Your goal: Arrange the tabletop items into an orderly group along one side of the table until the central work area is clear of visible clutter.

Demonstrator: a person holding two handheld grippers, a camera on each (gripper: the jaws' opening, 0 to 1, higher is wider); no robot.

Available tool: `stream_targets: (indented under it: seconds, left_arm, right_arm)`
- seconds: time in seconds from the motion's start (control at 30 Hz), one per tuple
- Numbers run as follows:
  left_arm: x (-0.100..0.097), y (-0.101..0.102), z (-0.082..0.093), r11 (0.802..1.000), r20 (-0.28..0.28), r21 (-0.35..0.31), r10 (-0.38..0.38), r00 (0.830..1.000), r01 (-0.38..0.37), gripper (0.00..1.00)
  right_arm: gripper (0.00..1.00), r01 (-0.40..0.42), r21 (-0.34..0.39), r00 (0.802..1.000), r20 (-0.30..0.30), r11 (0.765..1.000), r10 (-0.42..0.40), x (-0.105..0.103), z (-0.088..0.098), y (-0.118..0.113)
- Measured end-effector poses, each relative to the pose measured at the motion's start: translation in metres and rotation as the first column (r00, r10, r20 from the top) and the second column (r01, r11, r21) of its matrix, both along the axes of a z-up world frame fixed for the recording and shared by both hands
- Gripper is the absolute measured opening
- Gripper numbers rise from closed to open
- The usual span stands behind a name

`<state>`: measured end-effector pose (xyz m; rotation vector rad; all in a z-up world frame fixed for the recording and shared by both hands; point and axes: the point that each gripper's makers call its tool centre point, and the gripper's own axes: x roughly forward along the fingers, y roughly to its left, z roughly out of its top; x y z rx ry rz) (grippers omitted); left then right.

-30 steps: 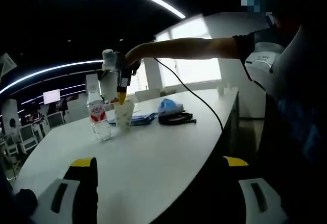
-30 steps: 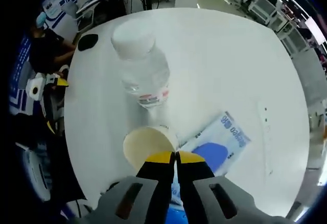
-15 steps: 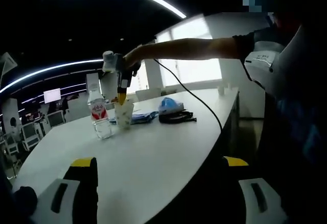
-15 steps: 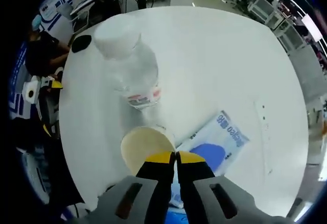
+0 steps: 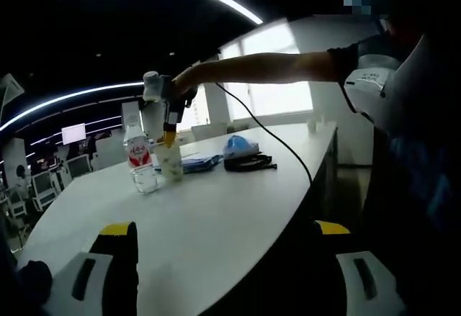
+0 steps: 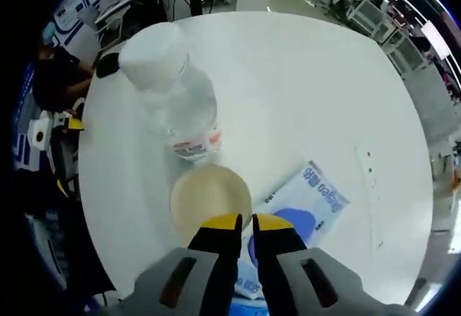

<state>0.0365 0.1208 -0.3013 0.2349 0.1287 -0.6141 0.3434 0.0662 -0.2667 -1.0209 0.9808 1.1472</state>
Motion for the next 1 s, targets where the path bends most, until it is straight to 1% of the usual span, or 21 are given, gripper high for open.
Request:
stream_targets:
  seconds: [0.17,0.23,0.3,0.33,0.4,0.47,0.53,0.57,0.6,0.63,0.67,0.7,0.73,0.77,0.83,0.9,0.97,1.0]
  left_arm:
    - [-0.001,0.003,0.001,1.000,0.004,-0.001,0.002,1.000,-0.002,1.00]
    - [-0.001,0.003,0.001,1.000,0.004,-0.001,0.002,1.000,-0.002,0.99]
    - [-0.001,0.002,0.001,1.000,0.004,0.000,0.000,1.000,0.000,0.99]
    - [0.000,0.002,0.001,1.000,0.004,0.000,0.000,1.000,0.000,0.99]
    - [-0.001,0.001,0.000,1.000,0.004,-0.002,-0.002,1.000,0.002,0.99]
    - [-0.001,0.002,0.000,1.000,0.005,-0.001,-0.002,1.000,0.002,0.99]
    - [-0.001,0.002,0.002,1.000,0.008,-0.002,0.000,1.000,0.000,0.99]
    - [-0.001,0.002,0.004,1.000,0.011,-0.005,0.002,1.000,-0.002,1.00]
    - [-0.001,0.003,0.004,1.000,0.012,-0.007,0.003,1.000,-0.003,1.00]
    - [0.000,0.004,0.007,1.000,0.015,-0.016,0.012,1.000,-0.012,1.00]
    - [0.001,0.006,0.009,1.000,0.015,-0.021,0.018,1.000,-0.018,1.00]
    - [0.002,0.007,0.009,0.999,0.013,-0.025,0.025,1.000,-0.025,1.00]
    - [0.004,0.010,0.010,0.999,0.014,-0.030,0.033,0.999,-0.032,1.00]
    - [0.004,0.011,0.011,0.999,0.014,-0.032,0.037,0.999,-0.036,1.00]
    - [0.005,0.013,0.012,0.998,0.012,-0.040,0.044,0.999,-0.044,1.00]
    - [0.005,0.012,0.013,0.998,0.013,-0.046,0.048,0.999,-0.047,1.00]
    - [0.005,0.011,0.014,0.998,0.014,-0.051,0.047,0.999,-0.047,1.00]
    - [0.005,0.011,0.014,0.997,0.012,-0.053,0.050,0.999,-0.049,1.00]
  right_arm:
    - [0.05,0.004,0.004,1.000,0.009,1.000,-0.004,0.001,0.001,-0.001]
    - [0.05,0.004,0.010,1.000,0.018,1.000,-0.004,-0.005,0.001,-0.005]
    - [0.07,0.002,0.013,1.000,0.019,1.000,-0.003,-0.004,0.002,-0.004]
    - [0.06,-0.010,0.009,0.999,0.038,1.000,0.010,-0.002,0.003,-0.004]
    - [0.06,-0.015,0.014,0.999,0.048,1.000,0.014,0.000,0.005,-0.004]
    - [0.08,-0.011,0.032,0.999,0.047,0.999,0.010,0.002,0.009,-0.002]
    - [0.10,-0.010,0.053,0.997,0.072,0.999,0.006,0.008,0.016,-0.001]
    - [0.12,-0.017,0.069,0.996,0.089,0.997,0.010,0.010,0.021,-0.001]
    - [0.14,-0.018,0.074,0.996,0.090,0.997,0.012,0.010,0.022,-0.001]
    - [0.15,-0.019,0.105,0.996,0.092,0.994,0.010,0.008,0.027,0.001]
    - [0.19,-0.035,0.133,0.995,0.096,0.991,0.022,0.008,0.031,0.004]
    - [0.24,-0.056,0.143,0.993,0.106,0.988,0.041,0.008,0.033,0.006]
    - [0.29,-0.057,0.147,0.992,0.117,0.988,0.040,0.007,0.035,0.005]
    - [0.34,-0.058,0.144,0.992,0.121,0.988,0.041,0.006,0.036,0.004]
    - [0.37,-0.077,0.139,0.989,0.138,0.987,0.058,0.004,0.037,0.002]
    - [0.49,-0.091,0.139,0.985,0.160,0.986,0.069,0.005,0.038,0.001]
    - [0.60,-0.101,0.123,0.980,0.184,0.987,0.077,0.006,0.038,-0.001]
    - [0.64,-0.104,0.118,0.979,0.187,0.987,0.081,0.006,0.037,-0.002]
